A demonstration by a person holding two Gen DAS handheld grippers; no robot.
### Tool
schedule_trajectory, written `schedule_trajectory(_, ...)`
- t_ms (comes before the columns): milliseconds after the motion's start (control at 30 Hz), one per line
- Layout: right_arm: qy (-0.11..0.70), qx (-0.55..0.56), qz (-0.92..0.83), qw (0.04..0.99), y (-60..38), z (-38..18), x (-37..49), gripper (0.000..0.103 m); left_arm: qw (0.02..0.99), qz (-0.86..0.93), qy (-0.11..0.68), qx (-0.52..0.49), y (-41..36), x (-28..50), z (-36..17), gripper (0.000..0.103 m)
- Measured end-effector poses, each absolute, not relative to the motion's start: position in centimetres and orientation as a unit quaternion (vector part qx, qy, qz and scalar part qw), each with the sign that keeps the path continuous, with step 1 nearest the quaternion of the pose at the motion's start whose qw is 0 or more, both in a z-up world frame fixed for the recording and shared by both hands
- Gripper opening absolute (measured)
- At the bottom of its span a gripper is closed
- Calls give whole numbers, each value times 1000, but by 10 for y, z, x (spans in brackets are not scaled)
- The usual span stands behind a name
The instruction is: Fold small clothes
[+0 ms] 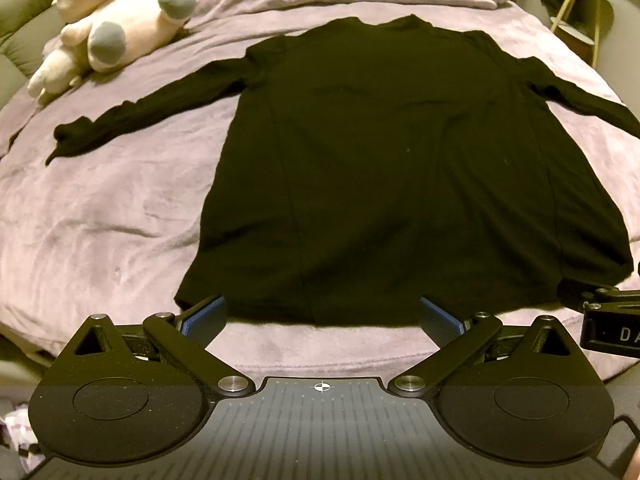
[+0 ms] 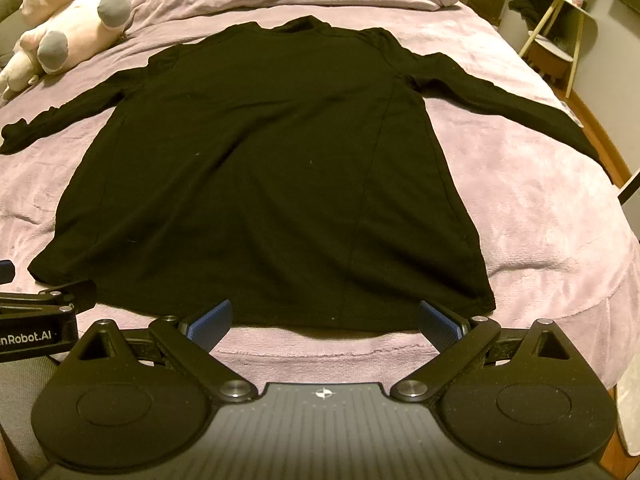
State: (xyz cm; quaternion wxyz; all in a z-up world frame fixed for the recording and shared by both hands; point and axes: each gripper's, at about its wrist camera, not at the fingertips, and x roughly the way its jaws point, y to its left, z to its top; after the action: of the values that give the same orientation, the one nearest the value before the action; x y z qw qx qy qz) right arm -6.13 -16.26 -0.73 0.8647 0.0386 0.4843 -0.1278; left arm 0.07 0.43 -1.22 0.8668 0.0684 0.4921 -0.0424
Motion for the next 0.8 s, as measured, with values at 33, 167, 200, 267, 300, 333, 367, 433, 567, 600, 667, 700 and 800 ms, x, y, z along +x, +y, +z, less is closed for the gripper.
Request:
schedule_trajectory(33, 484, 39, -128, 865, -163, -7, -62, 99, 867, -43, 492, 68, 5, 1, -13, 103)
schedule_trajectory(167, 484, 40, -129, 864, -163, -7, -62, 99, 866, -44, 493, 70, 4, 1, -13, 103)
schedule_trajectory(200, 484, 40, -128, 865, -163, -6, -62, 99, 866, -44, 493, 70, 4, 1, -13, 103)
schedule_trajectory(267, 483, 40, -128, 865, -163, -6, -62, 99, 866, -44, 493, 69, 4, 1, -13, 103)
schedule_trajectory(300, 483, 41, -128, 865, -163, -6, -62, 99, 866, -44, 494, 68, 3, 1, -13, 103)
schedule_trajectory(333, 484, 40, -128, 865, -163, -6, -62, 99, 866, -44, 494, 69, 4, 1, -13, 103)
schedule_trajectory(367, 484, 41, -128, 865, -163, -6, -62, 99, 865, -44, 494, 69, 3, 1, -13, 103)
schedule_trajectory(433, 484, 42, -127, 865, -163, -6, -62, 99, 865, -43, 495, 69, 4, 2, -13, 103)
schedule_trajectory(567, 483, 43, -127, 865, -164, -6, -62, 99, 865, -43, 496, 68, 3, 2, -13, 103)
schedule_trajectory(600, 483, 43, -127, 865, -164, -6, -62, 99, 865, -43, 496, 68, 4, 3, -14, 103)
schedule_trajectory(667, 483, 44, -126, 865, -164, -6, -62, 99, 865, -43, 496, 69, 3, 3, -14, 103)
schedule_trajectory(700, 483, 44, -126, 865, -164, -6, -62, 99, 865, -43, 495, 69, 4, 3, -14, 103)
schedule_trajectory(800, 484, 45, -126, 865, -165, -7, -62, 99, 865, -43, 496, 68, 4, 3, -14, 103)
